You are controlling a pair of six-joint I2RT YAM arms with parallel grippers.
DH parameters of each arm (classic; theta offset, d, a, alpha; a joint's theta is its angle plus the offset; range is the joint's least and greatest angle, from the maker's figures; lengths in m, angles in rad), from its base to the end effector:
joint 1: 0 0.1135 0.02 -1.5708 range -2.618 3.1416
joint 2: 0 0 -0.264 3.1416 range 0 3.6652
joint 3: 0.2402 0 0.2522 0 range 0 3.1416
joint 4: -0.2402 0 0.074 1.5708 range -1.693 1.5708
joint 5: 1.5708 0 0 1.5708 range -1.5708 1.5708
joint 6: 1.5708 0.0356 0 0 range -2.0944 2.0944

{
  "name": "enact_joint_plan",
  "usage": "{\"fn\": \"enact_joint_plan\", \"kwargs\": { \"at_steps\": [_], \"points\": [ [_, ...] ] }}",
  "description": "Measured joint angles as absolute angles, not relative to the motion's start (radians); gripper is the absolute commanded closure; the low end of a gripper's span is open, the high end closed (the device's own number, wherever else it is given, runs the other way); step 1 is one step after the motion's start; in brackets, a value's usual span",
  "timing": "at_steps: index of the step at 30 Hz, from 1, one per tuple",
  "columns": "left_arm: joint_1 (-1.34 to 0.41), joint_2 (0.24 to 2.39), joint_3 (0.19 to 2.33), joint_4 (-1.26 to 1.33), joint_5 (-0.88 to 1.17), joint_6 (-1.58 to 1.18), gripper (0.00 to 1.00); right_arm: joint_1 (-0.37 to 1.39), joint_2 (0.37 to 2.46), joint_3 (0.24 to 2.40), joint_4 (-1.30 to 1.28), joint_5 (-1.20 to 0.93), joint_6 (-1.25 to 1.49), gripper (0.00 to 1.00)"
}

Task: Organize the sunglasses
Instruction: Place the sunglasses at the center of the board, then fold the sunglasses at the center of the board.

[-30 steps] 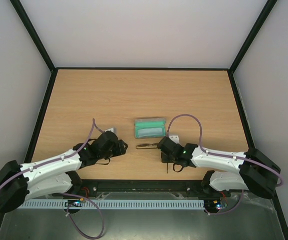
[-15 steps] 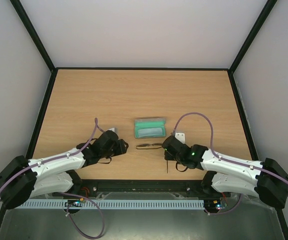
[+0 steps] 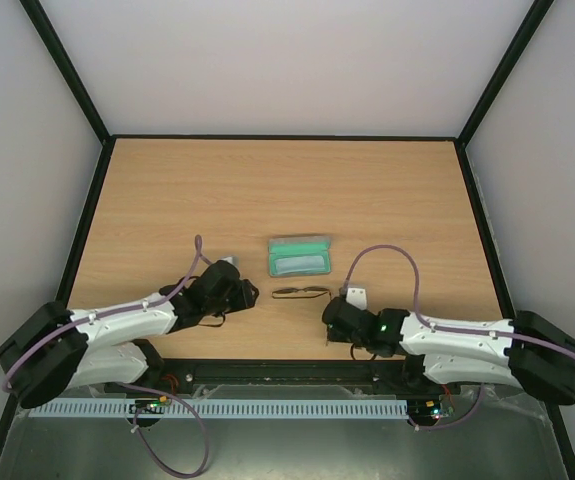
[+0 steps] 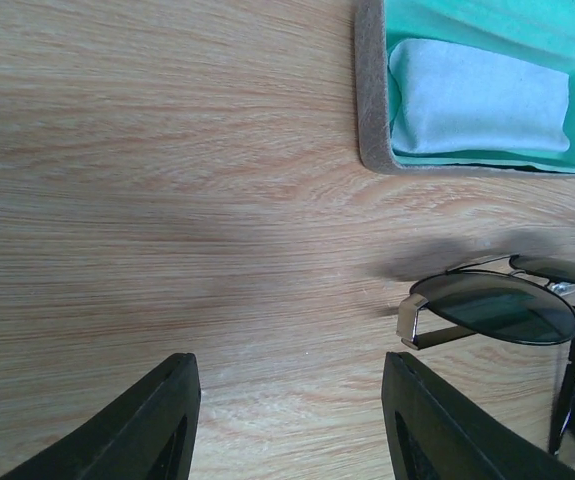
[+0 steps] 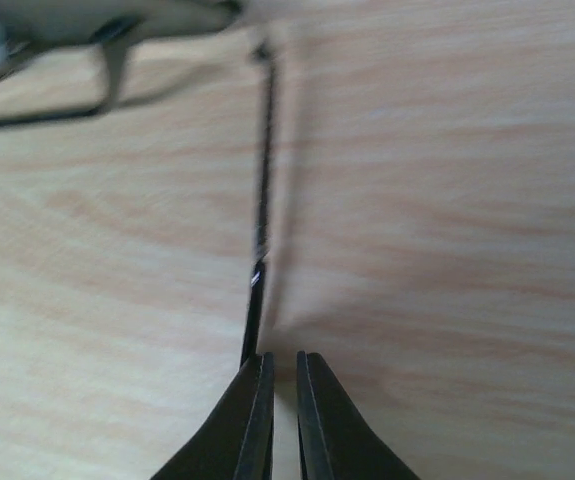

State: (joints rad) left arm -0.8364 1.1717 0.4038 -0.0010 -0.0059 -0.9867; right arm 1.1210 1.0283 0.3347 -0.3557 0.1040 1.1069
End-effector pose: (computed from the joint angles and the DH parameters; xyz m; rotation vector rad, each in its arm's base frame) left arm 0.1436 -0.1588 0.1535 -0.1922 2.5109 -0.8393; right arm 0.0750 0.1469 0.1343 0.0189 2.7590 0.5973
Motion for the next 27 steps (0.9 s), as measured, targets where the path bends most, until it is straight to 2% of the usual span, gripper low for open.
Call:
{"fn": "enact_joint_plan", "kwargs": {
  "at_steps": [5,10,17,22,27],
  "points": [
    [-0.836,1.198,0.397,0.028,0.0,-0.987,0.48,1.282,1.149,0.375,-0.257,0.111,1.178,0.9],
    [-0.836,1.246,0.396,0.058,0.008,-0.983,0.48,1.312,1.323,0.479,-0.17,0.112,1.188,0.81],
    [-0.836,1.251,0.391,0.073,0.019,-0.983,0.48,1.246,1.501,0.601,-0.065,0.094,1.126,0.79],
    [-0.836,1.241,0.384,0.078,0.024,-0.983,0.48,1.145,1.547,0.644,-0.046,0.091,1.054,0.73],
    [-0.836,1.237,0.377,0.078,0.026,-0.983,0.48,1.11,1.586,0.69,-0.083,0.137,0.984,0.73]
  ]
}}
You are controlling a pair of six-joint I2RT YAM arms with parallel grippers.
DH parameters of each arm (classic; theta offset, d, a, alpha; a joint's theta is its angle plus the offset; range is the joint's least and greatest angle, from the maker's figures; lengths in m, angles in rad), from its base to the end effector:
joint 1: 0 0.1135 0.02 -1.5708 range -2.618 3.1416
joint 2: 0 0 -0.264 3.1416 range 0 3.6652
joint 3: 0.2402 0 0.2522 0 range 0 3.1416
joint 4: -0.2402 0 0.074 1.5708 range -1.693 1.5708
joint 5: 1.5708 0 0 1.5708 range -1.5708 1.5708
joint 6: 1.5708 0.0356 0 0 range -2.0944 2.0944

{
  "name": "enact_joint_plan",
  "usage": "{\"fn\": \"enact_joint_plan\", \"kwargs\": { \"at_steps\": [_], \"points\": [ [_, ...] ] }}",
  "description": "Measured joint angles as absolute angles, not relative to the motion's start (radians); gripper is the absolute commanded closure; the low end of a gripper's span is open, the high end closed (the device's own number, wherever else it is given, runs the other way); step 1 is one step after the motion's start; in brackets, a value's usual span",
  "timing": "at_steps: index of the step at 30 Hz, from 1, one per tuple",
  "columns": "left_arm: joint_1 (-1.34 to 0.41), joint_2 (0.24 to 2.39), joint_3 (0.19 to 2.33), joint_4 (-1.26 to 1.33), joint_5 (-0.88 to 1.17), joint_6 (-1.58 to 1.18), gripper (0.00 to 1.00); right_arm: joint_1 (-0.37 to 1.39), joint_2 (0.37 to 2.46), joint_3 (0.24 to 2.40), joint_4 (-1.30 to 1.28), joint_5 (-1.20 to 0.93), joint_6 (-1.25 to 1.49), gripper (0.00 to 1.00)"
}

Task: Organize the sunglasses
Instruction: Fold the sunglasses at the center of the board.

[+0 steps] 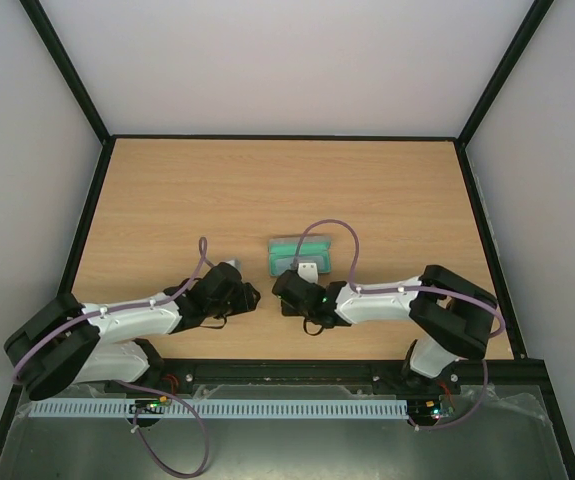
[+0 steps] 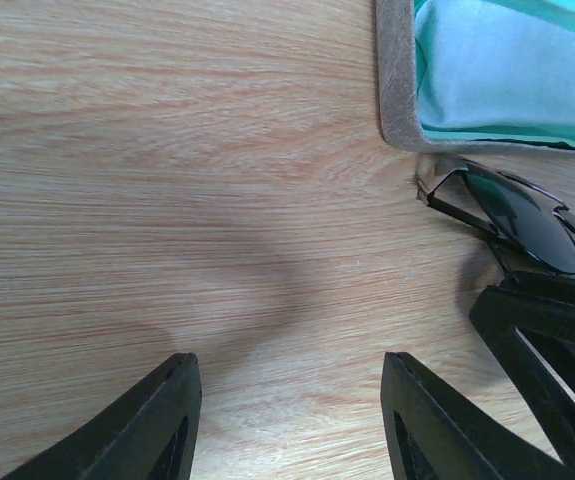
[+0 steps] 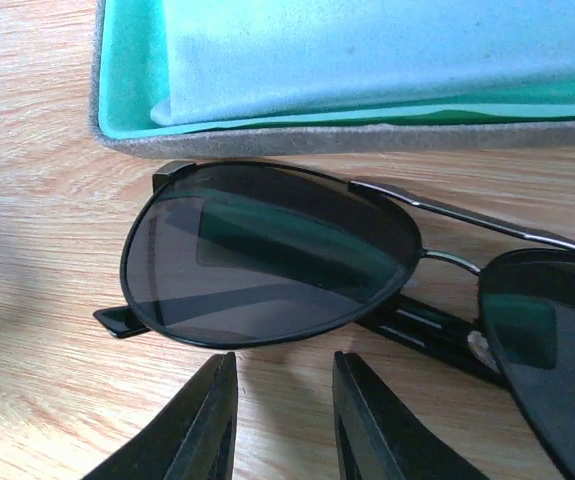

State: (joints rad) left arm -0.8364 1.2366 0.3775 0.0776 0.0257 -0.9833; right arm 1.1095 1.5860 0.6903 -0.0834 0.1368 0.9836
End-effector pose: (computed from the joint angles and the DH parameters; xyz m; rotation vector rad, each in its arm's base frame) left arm 0.1445 -0.1614 0.1394 -0.1731 2.5381 -0.8565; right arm 0.1312 0.2529 0.1330 -0.1121 2.6627 0.6117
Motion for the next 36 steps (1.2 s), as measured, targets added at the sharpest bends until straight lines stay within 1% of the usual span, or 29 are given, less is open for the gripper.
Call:
{"fn": "enact_joint_plan", "kwargs": {
  "at_steps": [4,7,9,12,13,16,21,27,31,36],
  "points": [
    [-0.836,1.237,0.377,0.078,0.026,-0.983,0.48,1.11,1.588,0.704,-0.11,0.14,0.946,0.73],
    [-0.836,1.234,0.377,0.076,0.026,-0.983,0.48,1.116,1.541,0.696,-0.167,0.131,0.925,0.71],
    [-0.836,1.225,0.377,0.074,0.026,-0.983,0.48,1.12,1.46,0.688,-0.215,0.123,0.916,0.69],
    [-0.834,1.215,0.377,0.068,0.024,-0.982,0.48,1.119,1.28,0.689,-0.27,0.124,0.902,0.67],
    [-0.832,1.214,0.377,0.068,0.023,-0.98,0.48,1.111,1.217,0.696,-0.29,0.126,0.897,0.67],
    [-0.823,1.221,0.377,0.07,0.023,-0.977,0.48,1.059,1.135,0.717,-0.331,0.133,0.873,0.7],
    [-0.808,1.272,0.382,0.111,0.026,-0.971,0.48,0.968,1.176,0.721,-0.359,0.132,0.825,0.74],
    [-0.79,1.418,0.466,0.197,0.038,-0.95,0.49,0.962,1.279,0.705,-0.342,0.105,0.791,0.8],
    [-0.785,1.485,0.513,0.229,0.044,-0.942,0.49,0.962,1.301,0.654,-0.302,0.065,0.789,0.83],
    [-0.778,1.541,0.55,0.262,0.052,-0.931,0.49,0.962,1.303,0.559,-0.253,0.016,0.801,0.84]
  ]
}}
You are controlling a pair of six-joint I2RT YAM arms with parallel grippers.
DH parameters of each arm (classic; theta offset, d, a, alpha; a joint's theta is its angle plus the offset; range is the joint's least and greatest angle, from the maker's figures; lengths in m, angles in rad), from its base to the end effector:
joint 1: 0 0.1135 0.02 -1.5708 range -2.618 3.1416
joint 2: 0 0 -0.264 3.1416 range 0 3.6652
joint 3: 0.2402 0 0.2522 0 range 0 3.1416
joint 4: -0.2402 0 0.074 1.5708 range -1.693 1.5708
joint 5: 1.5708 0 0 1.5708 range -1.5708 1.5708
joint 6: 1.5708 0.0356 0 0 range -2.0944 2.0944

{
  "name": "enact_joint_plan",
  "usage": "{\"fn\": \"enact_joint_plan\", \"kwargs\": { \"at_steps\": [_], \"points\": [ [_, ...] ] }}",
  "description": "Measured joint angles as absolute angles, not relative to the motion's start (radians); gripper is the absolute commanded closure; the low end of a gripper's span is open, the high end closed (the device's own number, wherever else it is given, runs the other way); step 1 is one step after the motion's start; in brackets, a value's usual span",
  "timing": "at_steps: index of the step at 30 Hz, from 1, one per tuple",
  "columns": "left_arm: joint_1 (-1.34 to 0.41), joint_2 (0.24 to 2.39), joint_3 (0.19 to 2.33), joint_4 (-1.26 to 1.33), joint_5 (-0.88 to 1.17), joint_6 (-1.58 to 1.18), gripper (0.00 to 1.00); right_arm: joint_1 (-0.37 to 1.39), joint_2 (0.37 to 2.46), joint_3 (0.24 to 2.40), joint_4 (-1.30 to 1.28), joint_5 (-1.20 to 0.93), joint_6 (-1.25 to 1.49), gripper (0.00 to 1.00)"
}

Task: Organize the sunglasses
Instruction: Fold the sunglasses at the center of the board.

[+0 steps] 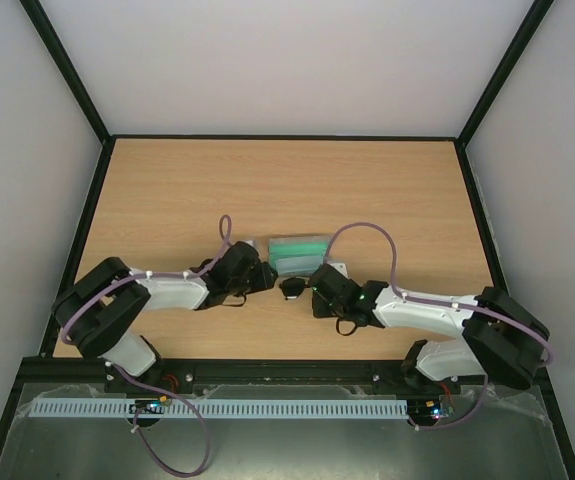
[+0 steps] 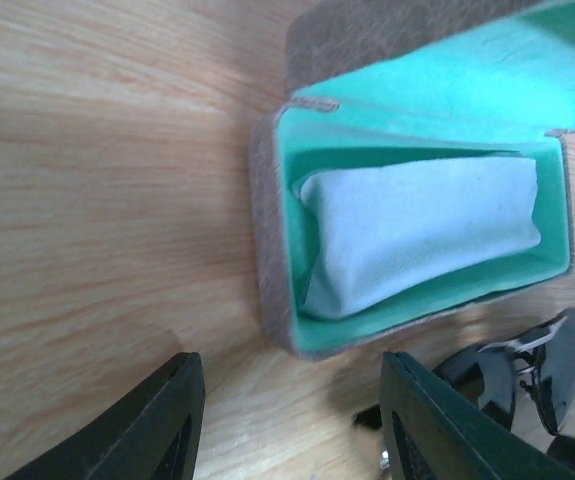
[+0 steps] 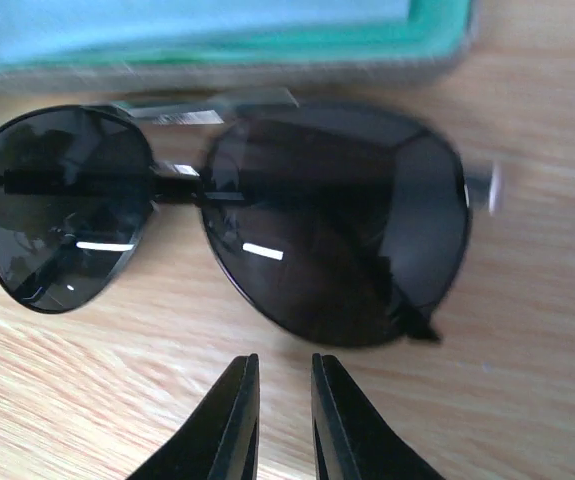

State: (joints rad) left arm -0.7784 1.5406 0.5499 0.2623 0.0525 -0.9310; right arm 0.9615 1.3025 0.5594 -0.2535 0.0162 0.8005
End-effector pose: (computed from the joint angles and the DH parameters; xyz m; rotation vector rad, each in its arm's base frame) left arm 0.1968 -0.1967 0.1325 -0.1602 2.4786 -0.8822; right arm 0.1324 0.1887 0.1545 -0.2107 2.6927 0.6012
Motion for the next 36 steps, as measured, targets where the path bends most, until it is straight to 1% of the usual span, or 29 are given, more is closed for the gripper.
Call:
{"fn": "enact_joint_plan", "kwargs": {
  "at_steps": [5,10,17,21,26,28,30,34,36],
  "points": [
    [-0.762,1.592,0.59,0.285,0.058,-0.918,0.51,0.97,1.29,0.492,-0.231,-0.013,0.815,0.85],
    [-0.746,1.658,0.659,0.283,0.059,-0.899,0.54,1.002,1.277,0.49,-0.216,-0.02,0.831,0.85],
    [-0.723,1.705,0.723,0.244,0.03,-0.878,0.61,1.021,1.137,0.49,-0.237,-0.015,0.862,0.84],
    [-0.706,1.751,0.775,0.24,0.017,-0.868,0.62,1.021,1.084,0.491,-0.263,-0.003,0.872,0.84],
    [-0.69,1.85,0.892,0.241,0.003,-0.846,0.62,1.021,1.053,0.491,-0.302,0.007,0.879,0.83],
    [-0.684,1.88,0.931,0.236,0.003,-0.837,0.58,1.021,1.042,0.491,-0.314,0.01,0.881,0.83],
    [-0.675,1.899,0.963,0.226,0.006,-0.825,0.51,1.021,1.027,0.491,-0.326,0.014,0.882,0.83],
    [-0.666,1.875,0.953,0.186,0.004,-0.81,0.37,1.021,0.993,0.491,-0.355,0.022,0.884,0.82],
    [-0.662,1.83,0.928,0.157,0.001,-0.802,0.36,1.021,0.978,0.493,-0.37,0.026,0.884,0.82]
  ]
}}
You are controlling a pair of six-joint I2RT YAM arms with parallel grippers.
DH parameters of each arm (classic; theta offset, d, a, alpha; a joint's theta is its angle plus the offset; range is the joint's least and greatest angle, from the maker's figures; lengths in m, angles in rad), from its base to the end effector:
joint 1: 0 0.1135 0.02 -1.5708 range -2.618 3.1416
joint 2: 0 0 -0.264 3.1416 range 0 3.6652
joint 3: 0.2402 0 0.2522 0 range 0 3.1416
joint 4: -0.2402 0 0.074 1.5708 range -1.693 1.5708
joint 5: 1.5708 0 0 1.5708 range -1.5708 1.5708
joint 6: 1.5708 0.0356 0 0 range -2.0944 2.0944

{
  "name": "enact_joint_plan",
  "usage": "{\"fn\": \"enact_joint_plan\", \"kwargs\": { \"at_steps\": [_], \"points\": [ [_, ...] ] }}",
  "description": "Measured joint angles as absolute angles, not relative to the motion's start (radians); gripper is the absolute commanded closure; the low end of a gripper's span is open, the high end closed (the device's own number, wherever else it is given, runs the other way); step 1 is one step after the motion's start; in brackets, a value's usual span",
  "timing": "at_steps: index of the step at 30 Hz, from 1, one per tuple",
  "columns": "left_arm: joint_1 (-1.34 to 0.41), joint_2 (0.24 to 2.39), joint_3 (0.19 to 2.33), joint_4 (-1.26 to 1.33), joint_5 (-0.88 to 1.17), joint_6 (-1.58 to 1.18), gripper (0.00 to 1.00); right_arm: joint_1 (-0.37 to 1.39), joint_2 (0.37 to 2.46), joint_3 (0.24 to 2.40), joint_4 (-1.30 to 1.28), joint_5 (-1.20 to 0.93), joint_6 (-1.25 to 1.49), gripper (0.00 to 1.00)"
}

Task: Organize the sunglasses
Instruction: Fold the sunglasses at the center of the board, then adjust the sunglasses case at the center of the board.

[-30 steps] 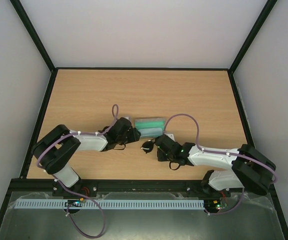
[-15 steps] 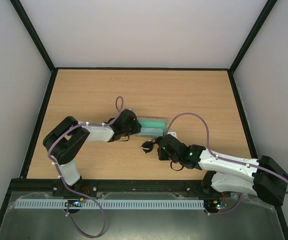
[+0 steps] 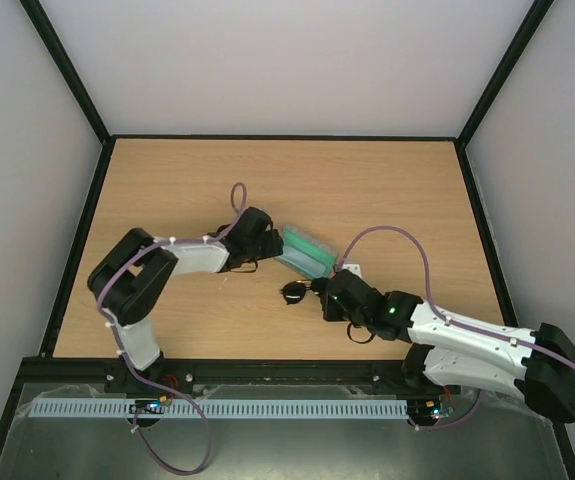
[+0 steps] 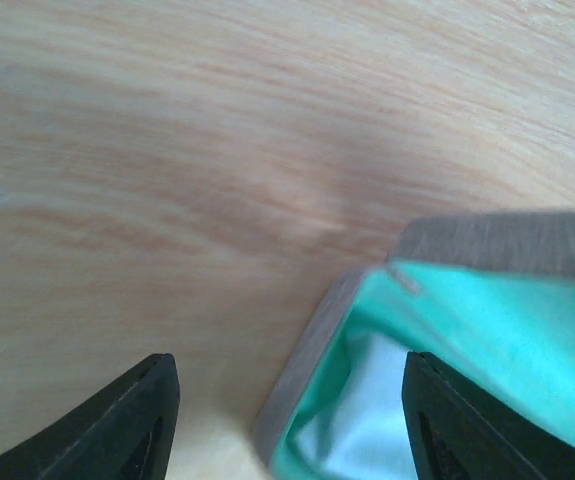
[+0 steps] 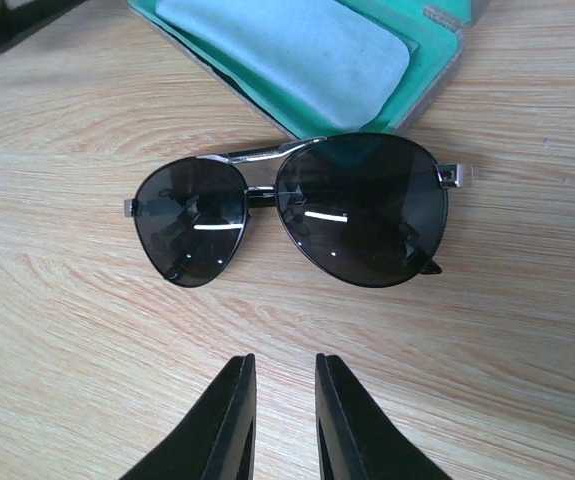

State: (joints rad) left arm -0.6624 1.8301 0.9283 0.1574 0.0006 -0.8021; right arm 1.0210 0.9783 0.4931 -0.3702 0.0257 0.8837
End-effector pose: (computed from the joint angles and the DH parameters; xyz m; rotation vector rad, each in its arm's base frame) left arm 0.2896 -0.2259 0.1395 -0.1695 2.4271 -0.7137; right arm 0.0996 0.1608 0.1886 -0.1659 2.5951 0.7726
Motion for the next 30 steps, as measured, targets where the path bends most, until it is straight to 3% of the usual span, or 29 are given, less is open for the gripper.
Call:
{"fn": "enact_joint_plan", "kwargs": {
  "at_steps": [4,8,10,15,30],
  "points": [
    [-0.662,1.708,0.849,0.092,-0.018,-0.807,0.39,1.021,0.964,0.514,-0.395,0.036,0.883,0.8],
    [-0.662,1.589,0.762,0.062,-0.026,-0.822,0.61,1.003,0.962,0.536,-0.417,0.068,0.884,0.8],
    [-0.667,1.563,0.723,0.062,-0.023,-0.832,0.68,0.97,0.963,0.538,-0.424,0.086,0.883,0.8],
    [-0.704,1.603,0.674,0.089,-0.015,-0.862,0.7,0.843,0.974,0.537,-0.429,0.115,0.873,0.8],
    [-0.73,1.861,0.891,0.25,0.032,-0.86,0.72,0.643,1.127,0.473,-0.294,0.078,0.814,0.8]
  ]
}}
